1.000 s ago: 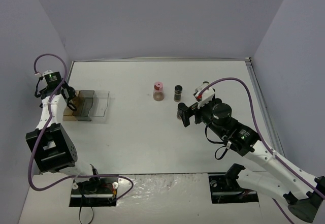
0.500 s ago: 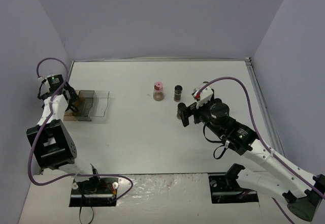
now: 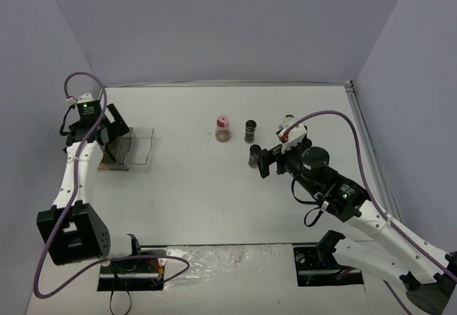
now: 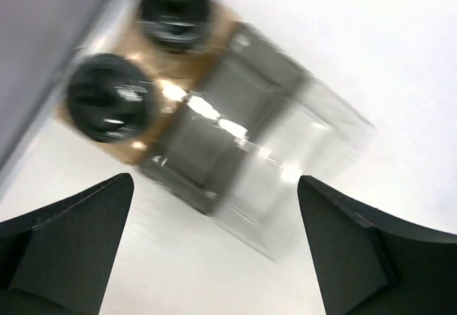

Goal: Organize the condiment bottles

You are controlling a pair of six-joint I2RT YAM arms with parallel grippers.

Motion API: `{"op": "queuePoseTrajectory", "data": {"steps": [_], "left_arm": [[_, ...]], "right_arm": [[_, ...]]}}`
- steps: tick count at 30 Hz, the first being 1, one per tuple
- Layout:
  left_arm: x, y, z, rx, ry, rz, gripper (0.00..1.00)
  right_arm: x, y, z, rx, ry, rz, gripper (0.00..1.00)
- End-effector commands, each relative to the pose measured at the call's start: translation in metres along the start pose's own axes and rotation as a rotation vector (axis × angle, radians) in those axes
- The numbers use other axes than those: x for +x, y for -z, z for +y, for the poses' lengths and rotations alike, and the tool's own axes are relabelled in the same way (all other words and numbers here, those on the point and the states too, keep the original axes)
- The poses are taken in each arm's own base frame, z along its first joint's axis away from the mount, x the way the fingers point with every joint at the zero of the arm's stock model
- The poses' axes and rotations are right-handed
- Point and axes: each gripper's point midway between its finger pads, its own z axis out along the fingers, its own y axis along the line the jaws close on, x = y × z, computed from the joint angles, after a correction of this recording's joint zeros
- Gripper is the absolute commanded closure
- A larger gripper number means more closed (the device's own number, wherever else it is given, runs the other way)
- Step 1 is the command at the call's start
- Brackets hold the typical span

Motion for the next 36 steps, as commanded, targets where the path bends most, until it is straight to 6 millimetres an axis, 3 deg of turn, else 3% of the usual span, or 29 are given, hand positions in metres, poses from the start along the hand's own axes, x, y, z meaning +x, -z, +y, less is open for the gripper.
{"op": "queuePoseTrajectory", "data": {"steps": [1,5,6,10,11,14,16,21,29,32,36], "left_arm": [[-0.008,0.06,-0.123,0.408,-0.198,-0.082,0.03],[0.021,0.085,-0.218,0.67,-0.404,-0.084,0.03],[0.025,0.094,-0.236,0.714,-0.441,-0.092,0.03],[0.052,0.092,-0.304,0.847,-0.64,-0.091,0.03],[0.055,0.095,-0.309,0.871,-0.65,-0.085,0.03],[0.057,0.091,-0.351,0.96,-0.669,-0.096,0.03],[0.067,0.072,-0.362,0.949,-0.674,-0.058,0.03],[0.079,0.05,-0.383,0.956,-0.687,-0.033,0.03],[0.107,0.021,-0.393,0.924,-0.722,0.027,0.06],[0.112,0.014,-0.395,0.904,-0.73,0.032,0.13],[0.111,0.013,-0.396,0.896,-0.719,0.023,0.31]], "right_arm": [[-0.031,0.01,-0.014,0.063,-0.027,-0.081,0.0],[-0.036,0.015,-0.017,0.079,-0.031,-0.093,0.0],[-0.037,0.015,-0.018,0.08,-0.031,-0.096,0.0],[-0.04,0.016,-0.019,0.087,-0.058,-0.103,0.0],[-0.041,0.017,-0.018,0.085,-0.062,-0.107,0.0],[-0.038,0.017,-0.018,0.083,-0.058,-0.084,0.0],[-0.039,0.017,-0.018,0.086,-0.057,-0.078,0.0],[-0.036,0.016,-0.02,0.098,-0.059,-0.068,0.0],[-0.03,0.014,-0.02,0.107,-0.067,-0.052,0.0],[-0.03,0.015,-0.022,0.112,-0.068,-0.054,0.0],[-0.029,0.016,-0.022,0.114,-0.073,-0.054,0.0]]}}
